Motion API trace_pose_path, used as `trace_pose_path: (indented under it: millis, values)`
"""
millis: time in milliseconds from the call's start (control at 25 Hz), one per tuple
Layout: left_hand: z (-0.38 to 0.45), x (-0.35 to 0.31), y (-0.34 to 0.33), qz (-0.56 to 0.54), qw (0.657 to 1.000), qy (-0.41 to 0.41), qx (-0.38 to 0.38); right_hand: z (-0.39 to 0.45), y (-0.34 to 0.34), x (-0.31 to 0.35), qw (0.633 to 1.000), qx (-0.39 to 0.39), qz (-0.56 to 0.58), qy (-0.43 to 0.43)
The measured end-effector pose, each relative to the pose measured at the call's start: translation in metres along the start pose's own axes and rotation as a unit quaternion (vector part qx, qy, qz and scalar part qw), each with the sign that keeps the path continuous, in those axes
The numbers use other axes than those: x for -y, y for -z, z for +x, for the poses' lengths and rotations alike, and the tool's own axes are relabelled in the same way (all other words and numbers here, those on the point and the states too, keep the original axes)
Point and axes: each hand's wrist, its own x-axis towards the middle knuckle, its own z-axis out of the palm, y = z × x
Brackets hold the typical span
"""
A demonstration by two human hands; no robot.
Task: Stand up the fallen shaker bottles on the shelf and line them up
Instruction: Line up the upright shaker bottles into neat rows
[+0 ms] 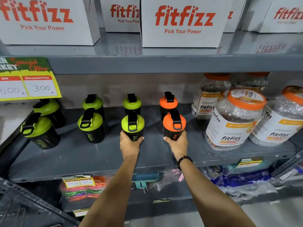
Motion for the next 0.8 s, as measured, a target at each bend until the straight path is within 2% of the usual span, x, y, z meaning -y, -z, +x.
trace_pose_path:
  millis: [200,440,680,800]
  values:
    - [-0.004,0.009,0.008,0.011,1.0,0.002,0.021,-0.005,0.002,-0.004,1.0,-0.004,-0.017,-0.013]
    - [-0.003,0.025,0.034,0.04,0.999,-0.006,0.028,-0.022,-0.015,-0.011,0.998,-0.061,-0.016,-0.032]
    - [0.011,0.051,0.096,0.044,0.998,-0.003,0.035,-0.071,-0.057,0.0,0.99,-0.137,-0.001,-0.041]
    - [0.024,0.068,0.136,0.052,0.998,-0.002,0.034,-0.098,-0.087,0.005,0.989,-0.134,-0.008,-0.062]
